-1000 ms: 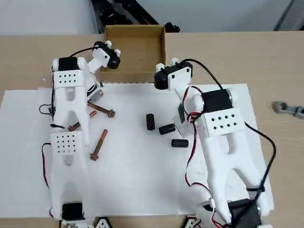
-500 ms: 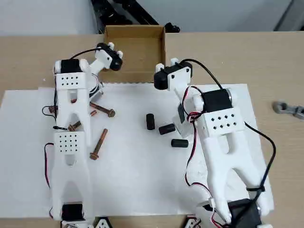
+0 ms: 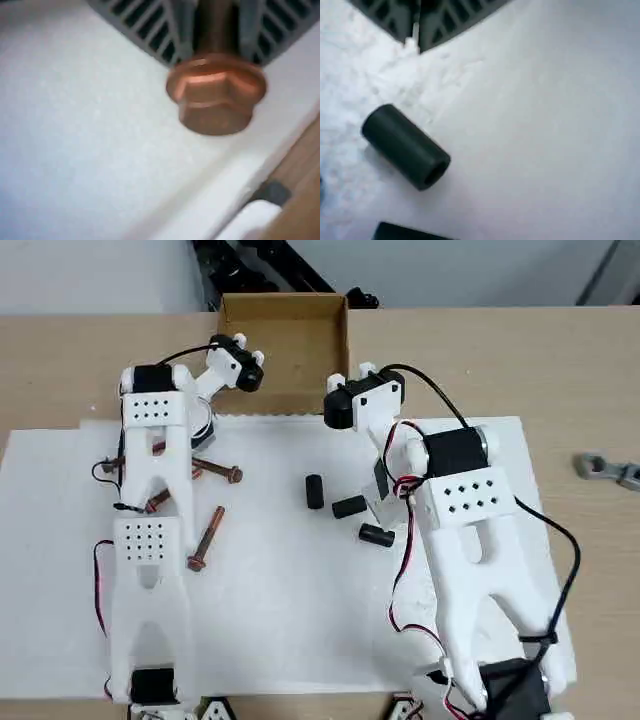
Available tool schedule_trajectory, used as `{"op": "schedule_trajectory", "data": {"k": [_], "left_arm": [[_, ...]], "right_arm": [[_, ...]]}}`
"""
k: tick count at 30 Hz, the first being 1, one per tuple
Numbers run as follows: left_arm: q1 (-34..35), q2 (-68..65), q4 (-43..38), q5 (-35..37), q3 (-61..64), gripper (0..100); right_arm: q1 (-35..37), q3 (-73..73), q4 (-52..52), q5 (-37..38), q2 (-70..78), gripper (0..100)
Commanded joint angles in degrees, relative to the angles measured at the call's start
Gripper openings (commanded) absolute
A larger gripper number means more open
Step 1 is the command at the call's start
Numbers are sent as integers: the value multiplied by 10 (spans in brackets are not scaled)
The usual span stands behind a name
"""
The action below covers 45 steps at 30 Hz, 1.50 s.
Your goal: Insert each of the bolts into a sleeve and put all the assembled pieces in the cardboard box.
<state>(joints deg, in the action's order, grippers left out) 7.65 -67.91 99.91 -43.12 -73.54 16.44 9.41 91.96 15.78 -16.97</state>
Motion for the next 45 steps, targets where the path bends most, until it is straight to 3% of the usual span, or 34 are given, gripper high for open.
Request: {"op": "schedule_trajectory", "data": {"k": [1,10,14,19,25,28,32,45], "left_arm": [[4,102,8,6,73,5],[-2,413,5,22,338,6],[2,547,5,79,443,6],[6,697,4,159,558,6],[61,847,4,282,605,6],[100,919,4,321,606,6],[121,995,4,332,635,6],[121,1119,-29,378,793,6]], "right_arm": [[-5,-25,4,2,-7,7],[26,-47,26,-25,15,4],[28,-112,28,-35,53,4],[35,-192,25,-118,163,8],[116,-282,22,-164,275,12],[150,-307,4,-200,316,67],[164,-321,-20,-229,370,132],[162,-326,-79,-308,429,136]]}}
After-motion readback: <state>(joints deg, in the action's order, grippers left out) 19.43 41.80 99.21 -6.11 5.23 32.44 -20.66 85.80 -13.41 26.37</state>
